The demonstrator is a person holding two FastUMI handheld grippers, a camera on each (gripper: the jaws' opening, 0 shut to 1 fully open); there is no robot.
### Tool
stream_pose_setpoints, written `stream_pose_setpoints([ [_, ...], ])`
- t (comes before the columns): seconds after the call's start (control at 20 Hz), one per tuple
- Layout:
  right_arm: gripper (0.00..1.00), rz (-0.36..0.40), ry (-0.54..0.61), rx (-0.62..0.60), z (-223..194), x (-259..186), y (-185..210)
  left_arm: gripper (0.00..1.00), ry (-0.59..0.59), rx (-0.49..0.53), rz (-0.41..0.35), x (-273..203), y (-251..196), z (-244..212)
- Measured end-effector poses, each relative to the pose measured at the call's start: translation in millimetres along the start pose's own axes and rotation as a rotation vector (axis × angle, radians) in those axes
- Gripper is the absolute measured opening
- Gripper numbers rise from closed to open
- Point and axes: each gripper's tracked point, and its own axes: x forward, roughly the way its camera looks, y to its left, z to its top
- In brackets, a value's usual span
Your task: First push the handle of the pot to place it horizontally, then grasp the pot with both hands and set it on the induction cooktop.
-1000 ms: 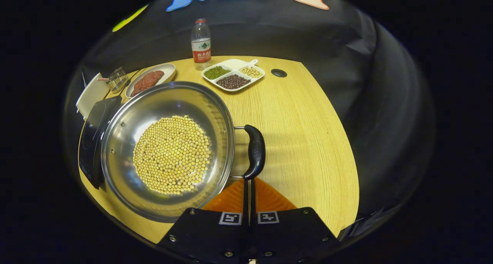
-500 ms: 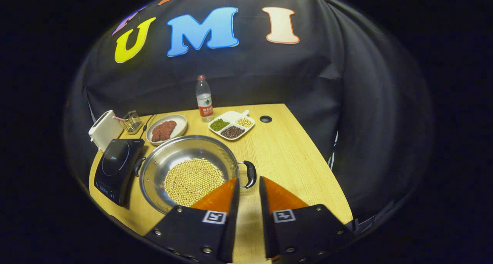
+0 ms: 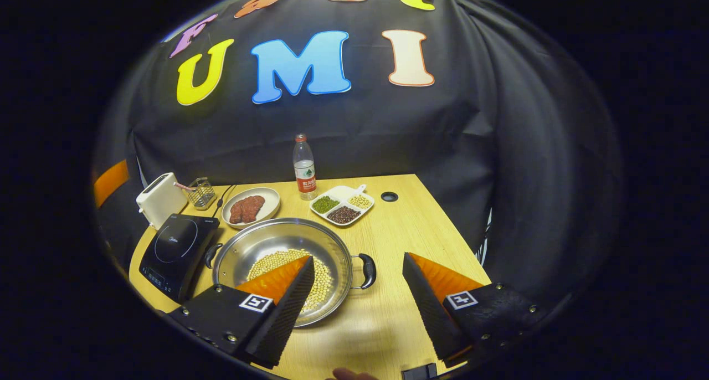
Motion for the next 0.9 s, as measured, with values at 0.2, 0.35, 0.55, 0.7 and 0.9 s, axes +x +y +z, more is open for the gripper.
stream_pose_setpoints([
  [0.2,0.98,0.010,0.041,-0.004,-19.7,37.9,-4.7,0.92,0.103,0.005,0.009,39.5,-10.2,-63.7],
  [0.35,0.98,0.019,0.068,-0.011,-30.8,61.7,-6.9,0.96,0.174,0.013,0.032,62.6,-6.9,-104.0],
  [0.55,0.98,0.036,0.113,-0.029,-47.4,93.4,-7.7,1.00,0.268,0.025,0.045,90.6,0.2,-153.5],
  [0.7,0.98,0.051,0.144,-0.037,-57.0,112.6,-4.3,0.97,0.324,0.044,0.047,109.3,3.9,-185.3],
  [0.9,0.98,0.062,0.189,-0.042,-71.4,136.3,-1.7,0.97,0.413,0.056,0.062,121.0,10.7,-223.1],
])
